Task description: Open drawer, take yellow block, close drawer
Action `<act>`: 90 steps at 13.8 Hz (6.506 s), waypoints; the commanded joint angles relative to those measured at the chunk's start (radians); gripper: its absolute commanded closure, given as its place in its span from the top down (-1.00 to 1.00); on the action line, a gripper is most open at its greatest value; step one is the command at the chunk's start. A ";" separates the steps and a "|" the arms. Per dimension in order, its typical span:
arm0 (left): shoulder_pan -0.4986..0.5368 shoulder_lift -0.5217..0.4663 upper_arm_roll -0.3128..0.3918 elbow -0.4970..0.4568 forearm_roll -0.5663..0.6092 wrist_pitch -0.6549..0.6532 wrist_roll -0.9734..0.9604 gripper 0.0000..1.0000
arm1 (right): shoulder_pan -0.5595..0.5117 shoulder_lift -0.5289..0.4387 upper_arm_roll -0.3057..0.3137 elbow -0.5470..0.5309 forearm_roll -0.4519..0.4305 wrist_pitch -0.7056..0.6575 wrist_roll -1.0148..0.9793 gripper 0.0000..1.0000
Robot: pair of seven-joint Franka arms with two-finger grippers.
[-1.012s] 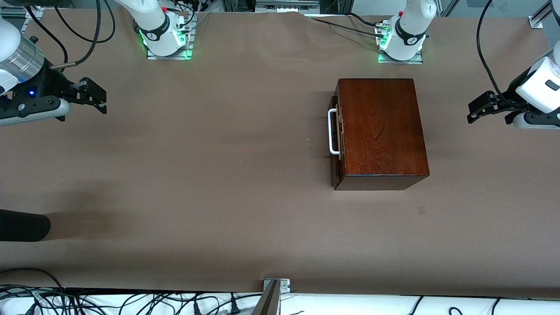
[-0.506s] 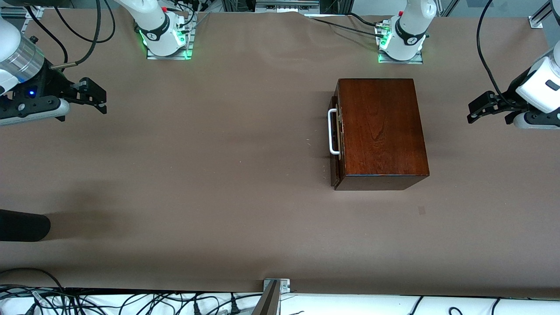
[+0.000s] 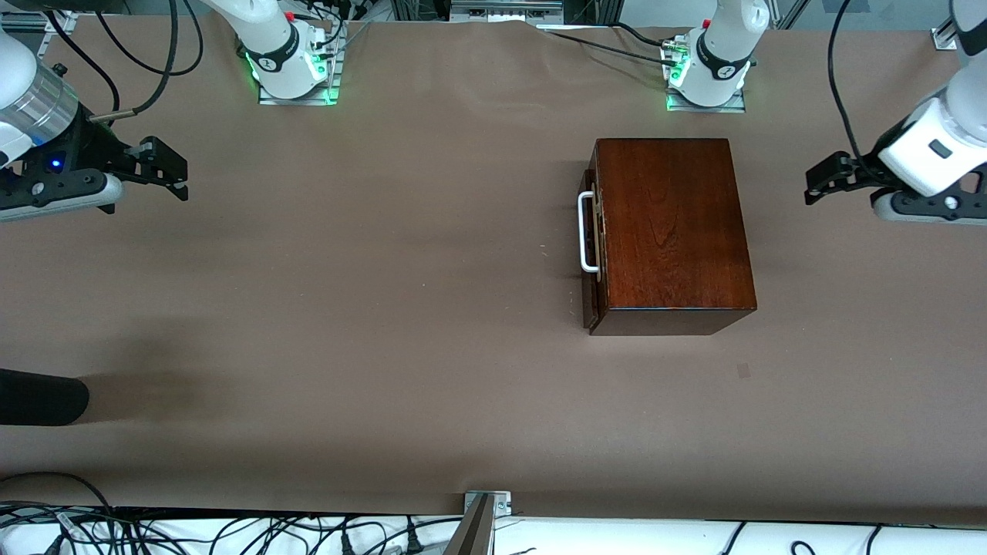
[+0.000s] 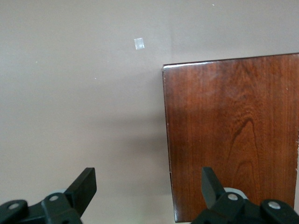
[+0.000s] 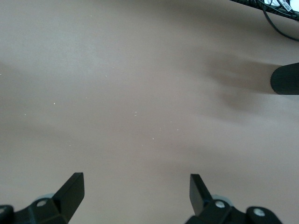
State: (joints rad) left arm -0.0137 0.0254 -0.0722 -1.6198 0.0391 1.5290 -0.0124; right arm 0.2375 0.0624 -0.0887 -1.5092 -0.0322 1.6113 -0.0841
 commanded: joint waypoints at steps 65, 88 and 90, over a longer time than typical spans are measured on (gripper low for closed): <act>-0.374 0.616 -0.475 0.001 0.464 0.582 -1.172 1.00 | -0.003 0.007 0.010 0.018 -0.014 -0.019 0.004 1.00; -0.045 0.298 -0.479 0.273 0.188 0.051 -0.476 1.00 | 0.207 0.076 0.050 0.015 0.101 0.039 -0.098 1.00; 0.035 0.256 -0.469 0.258 0.171 0.046 -0.366 1.00 | 0.313 0.088 0.050 0.018 0.098 0.042 -0.114 1.00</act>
State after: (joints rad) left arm -0.0351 0.3152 -0.5412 -1.3525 0.2489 1.5917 -0.4737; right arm 0.4598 0.1407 -0.0286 -1.5020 0.0562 1.6670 -0.1612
